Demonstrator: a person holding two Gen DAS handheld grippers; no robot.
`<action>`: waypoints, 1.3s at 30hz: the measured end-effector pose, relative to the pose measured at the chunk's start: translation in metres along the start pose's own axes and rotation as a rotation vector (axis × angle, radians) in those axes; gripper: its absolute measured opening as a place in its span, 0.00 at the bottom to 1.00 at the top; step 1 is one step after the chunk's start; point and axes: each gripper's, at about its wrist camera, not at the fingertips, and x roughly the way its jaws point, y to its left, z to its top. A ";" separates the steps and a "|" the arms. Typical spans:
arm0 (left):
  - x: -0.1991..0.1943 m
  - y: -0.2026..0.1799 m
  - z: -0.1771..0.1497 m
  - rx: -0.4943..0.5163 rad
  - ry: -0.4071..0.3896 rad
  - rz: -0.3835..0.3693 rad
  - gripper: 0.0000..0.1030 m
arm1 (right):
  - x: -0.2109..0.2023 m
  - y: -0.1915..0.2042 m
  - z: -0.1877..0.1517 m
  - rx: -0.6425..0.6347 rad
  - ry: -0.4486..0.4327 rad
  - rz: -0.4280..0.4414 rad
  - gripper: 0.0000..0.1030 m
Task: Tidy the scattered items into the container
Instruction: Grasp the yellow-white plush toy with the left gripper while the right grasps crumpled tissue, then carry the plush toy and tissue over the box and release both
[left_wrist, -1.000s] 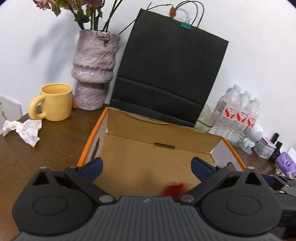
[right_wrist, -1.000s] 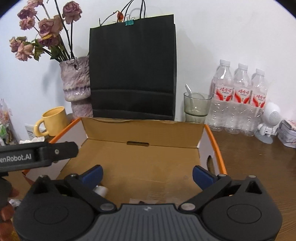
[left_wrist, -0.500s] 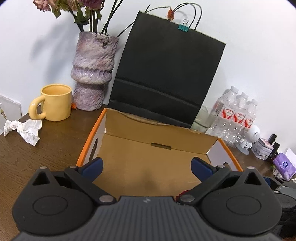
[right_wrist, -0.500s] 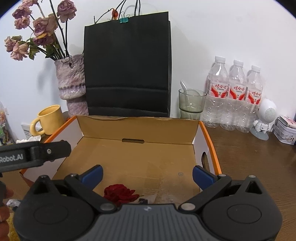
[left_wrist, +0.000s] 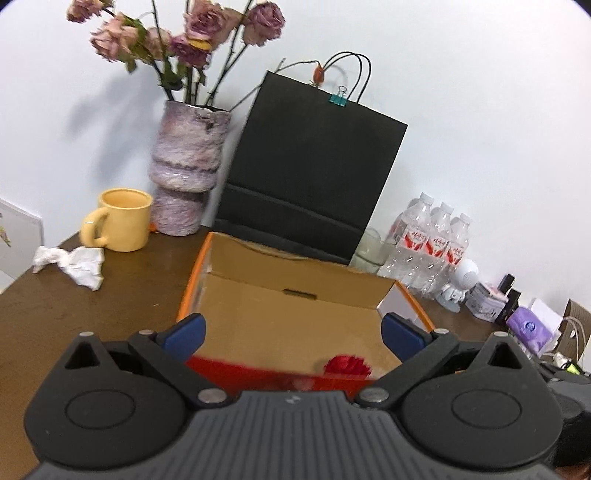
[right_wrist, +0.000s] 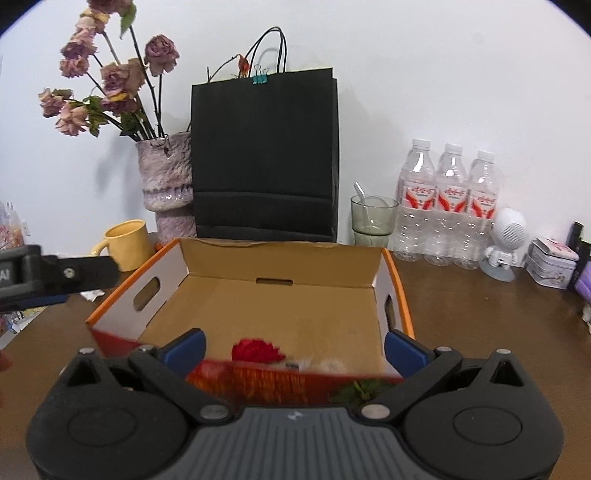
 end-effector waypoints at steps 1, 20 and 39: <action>-0.006 0.004 -0.004 0.007 0.003 0.011 1.00 | -0.007 0.000 -0.004 -0.002 -0.002 -0.001 1.00; -0.021 0.056 -0.086 0.012 0.206 0.074 1.00 | -0.070 0.009 -0.112 0.042 0.136 0.004 0.91; -0.029 0.051 -0.096 0.011 0.177 0.073 0.48 | -0.064 0.010 -0.127 0.088 0.146 0.120 0.21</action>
